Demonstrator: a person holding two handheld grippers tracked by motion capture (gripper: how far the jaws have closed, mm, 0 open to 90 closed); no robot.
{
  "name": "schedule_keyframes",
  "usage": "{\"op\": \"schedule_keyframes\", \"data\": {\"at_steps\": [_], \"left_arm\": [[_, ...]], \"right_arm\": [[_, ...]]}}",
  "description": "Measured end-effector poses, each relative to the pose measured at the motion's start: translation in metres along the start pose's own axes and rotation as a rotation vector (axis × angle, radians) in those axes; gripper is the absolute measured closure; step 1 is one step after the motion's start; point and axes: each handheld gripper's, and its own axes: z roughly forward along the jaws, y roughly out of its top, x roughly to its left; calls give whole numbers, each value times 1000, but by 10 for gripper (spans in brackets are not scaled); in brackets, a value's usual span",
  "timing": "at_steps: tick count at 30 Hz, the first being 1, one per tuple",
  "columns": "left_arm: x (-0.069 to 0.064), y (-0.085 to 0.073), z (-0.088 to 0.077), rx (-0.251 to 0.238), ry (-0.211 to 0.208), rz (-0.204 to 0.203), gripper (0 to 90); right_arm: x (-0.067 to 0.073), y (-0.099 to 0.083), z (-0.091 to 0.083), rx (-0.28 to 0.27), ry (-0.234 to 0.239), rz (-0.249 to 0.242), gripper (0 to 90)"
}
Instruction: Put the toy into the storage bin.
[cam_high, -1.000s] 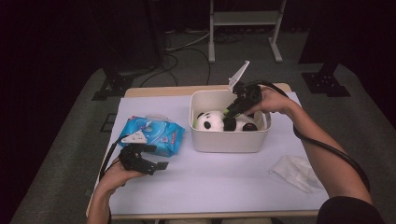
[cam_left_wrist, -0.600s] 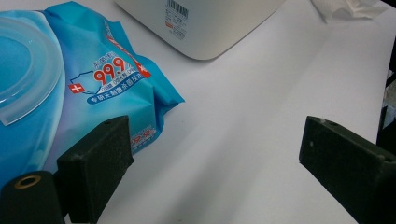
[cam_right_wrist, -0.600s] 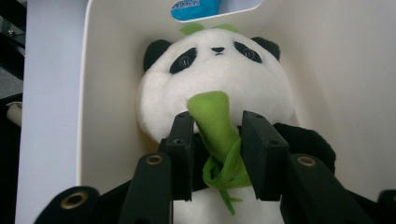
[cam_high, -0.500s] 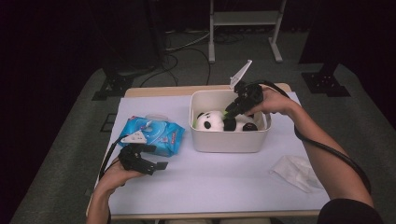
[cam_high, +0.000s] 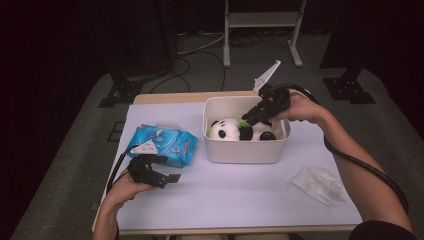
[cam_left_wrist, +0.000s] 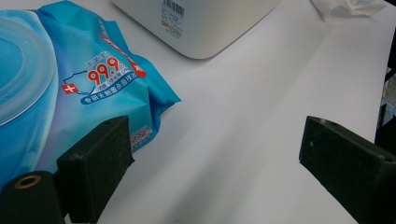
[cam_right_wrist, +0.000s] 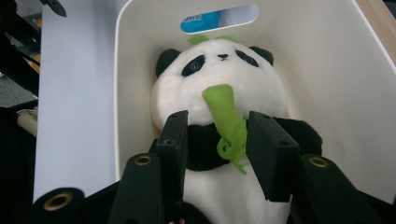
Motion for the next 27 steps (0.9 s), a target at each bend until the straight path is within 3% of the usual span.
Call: {"op": "schedule_keyframes", "data": {"at_steps": [13, 27], "left_arm": [[-1, 1, 0, 2, 1, 6, 90], [1, 0, -5, -7, 16, -2, 90]], "right_arm": [[11, -8, -25, -38, -21, 0, 551], [17, -19, -39, -41, -30, -1, 540]]}}
